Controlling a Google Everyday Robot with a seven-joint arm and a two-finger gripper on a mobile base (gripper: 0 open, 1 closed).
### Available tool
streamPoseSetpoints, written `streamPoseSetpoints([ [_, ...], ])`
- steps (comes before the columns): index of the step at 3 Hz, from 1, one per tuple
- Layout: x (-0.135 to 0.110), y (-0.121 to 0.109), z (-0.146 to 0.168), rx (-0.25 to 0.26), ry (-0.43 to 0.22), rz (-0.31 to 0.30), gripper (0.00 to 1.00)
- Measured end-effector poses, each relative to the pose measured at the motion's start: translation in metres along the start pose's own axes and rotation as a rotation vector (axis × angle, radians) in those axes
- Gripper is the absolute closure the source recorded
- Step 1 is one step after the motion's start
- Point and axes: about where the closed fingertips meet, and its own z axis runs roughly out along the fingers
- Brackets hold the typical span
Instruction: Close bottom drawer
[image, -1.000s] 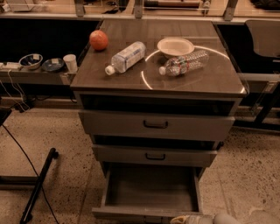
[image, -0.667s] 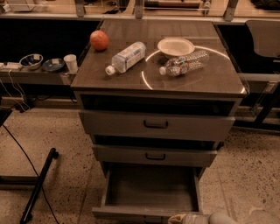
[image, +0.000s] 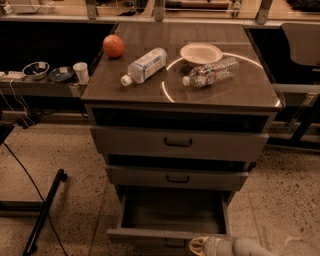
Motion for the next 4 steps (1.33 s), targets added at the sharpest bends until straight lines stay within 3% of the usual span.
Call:
streamPoseSetpoints([
  [1,0.0,0.001,0.0,0.0,0.0,0.0,1.0],
  [2,-0.012,-0.031,0.008,0.035,-0.059,0.019,1.0],
  [3,-0.012,-0.032,0.008,0.035,-0.06,0.019,1.0],
  [4,-0.004,-0.062,0.023,0.096,-0.089,-0.012,1.0],
])
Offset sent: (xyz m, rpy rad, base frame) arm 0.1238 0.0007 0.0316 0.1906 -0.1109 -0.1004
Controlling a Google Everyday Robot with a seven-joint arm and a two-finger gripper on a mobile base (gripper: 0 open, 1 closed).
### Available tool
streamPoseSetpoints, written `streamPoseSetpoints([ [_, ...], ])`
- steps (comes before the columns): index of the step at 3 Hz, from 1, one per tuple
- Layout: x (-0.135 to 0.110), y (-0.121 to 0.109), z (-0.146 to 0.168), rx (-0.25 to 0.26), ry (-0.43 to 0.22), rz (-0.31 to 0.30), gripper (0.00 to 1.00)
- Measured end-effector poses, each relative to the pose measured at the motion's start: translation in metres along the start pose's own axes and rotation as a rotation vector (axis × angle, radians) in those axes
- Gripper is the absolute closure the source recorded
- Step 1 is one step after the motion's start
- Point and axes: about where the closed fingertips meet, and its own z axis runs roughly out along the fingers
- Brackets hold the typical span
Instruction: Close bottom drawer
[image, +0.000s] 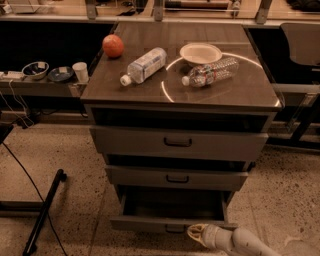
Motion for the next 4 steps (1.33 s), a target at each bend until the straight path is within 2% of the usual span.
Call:
streamPoseSetpoints([
  [1,0.003,-0.006,0.003,0.018,-0.01,-0.005,1.0],
  [2,0.006,-0.033,0.019,0.072,-0.022,-0.031,1.0],
  [3,0.009,-0.047,0.029,0.1,-0.022,-0.042,1.0],
  [4,0.008,-0.078,0.057,0.144,-0.016,-0.066,1.0],
])
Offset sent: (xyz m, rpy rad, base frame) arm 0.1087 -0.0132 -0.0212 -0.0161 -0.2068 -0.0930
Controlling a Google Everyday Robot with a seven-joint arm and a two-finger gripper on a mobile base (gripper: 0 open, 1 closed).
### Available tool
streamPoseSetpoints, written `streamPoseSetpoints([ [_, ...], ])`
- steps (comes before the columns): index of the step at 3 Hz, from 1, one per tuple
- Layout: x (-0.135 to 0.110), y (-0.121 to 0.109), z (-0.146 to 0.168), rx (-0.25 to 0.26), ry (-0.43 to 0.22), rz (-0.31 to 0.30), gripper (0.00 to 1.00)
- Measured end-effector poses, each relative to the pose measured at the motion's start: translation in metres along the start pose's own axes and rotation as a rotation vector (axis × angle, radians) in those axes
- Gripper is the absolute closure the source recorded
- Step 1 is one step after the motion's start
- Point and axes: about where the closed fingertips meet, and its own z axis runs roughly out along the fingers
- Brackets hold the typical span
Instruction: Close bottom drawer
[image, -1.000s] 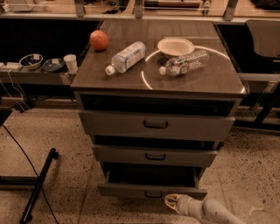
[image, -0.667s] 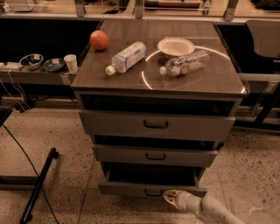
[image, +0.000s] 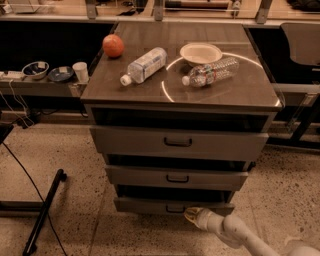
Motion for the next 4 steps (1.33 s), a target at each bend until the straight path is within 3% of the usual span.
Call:
streamPoseSetpoints([
  [2,-0.002,-0.021,0.017,0.023,-0.005,-0.033,1.0],
  [3,0.003,-0.017,0.014,-0.001,0.007,-0.061,1.0],
  [4,0.013,0.0,-0.023,-0.051,0.032,-0.129,1.0],
])
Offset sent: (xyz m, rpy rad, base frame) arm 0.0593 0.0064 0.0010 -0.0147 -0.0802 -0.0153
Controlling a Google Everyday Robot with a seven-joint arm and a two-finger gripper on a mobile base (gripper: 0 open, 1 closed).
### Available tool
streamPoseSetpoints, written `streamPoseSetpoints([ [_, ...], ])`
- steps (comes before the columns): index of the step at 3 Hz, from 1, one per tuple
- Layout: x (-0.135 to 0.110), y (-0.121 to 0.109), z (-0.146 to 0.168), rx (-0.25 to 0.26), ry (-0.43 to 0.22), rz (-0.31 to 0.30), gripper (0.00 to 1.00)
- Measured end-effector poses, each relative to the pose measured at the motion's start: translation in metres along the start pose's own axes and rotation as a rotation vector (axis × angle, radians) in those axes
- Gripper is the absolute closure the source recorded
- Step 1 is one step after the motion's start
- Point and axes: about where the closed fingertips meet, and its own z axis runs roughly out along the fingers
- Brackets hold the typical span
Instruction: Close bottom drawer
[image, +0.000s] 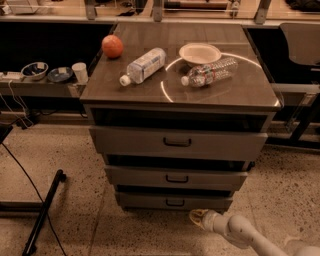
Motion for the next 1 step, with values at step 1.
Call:
streamPoseSetpoints([
  [1,0.0192,0.0224,-0.0597,0.019,-0.084,0.004,1.0],
])
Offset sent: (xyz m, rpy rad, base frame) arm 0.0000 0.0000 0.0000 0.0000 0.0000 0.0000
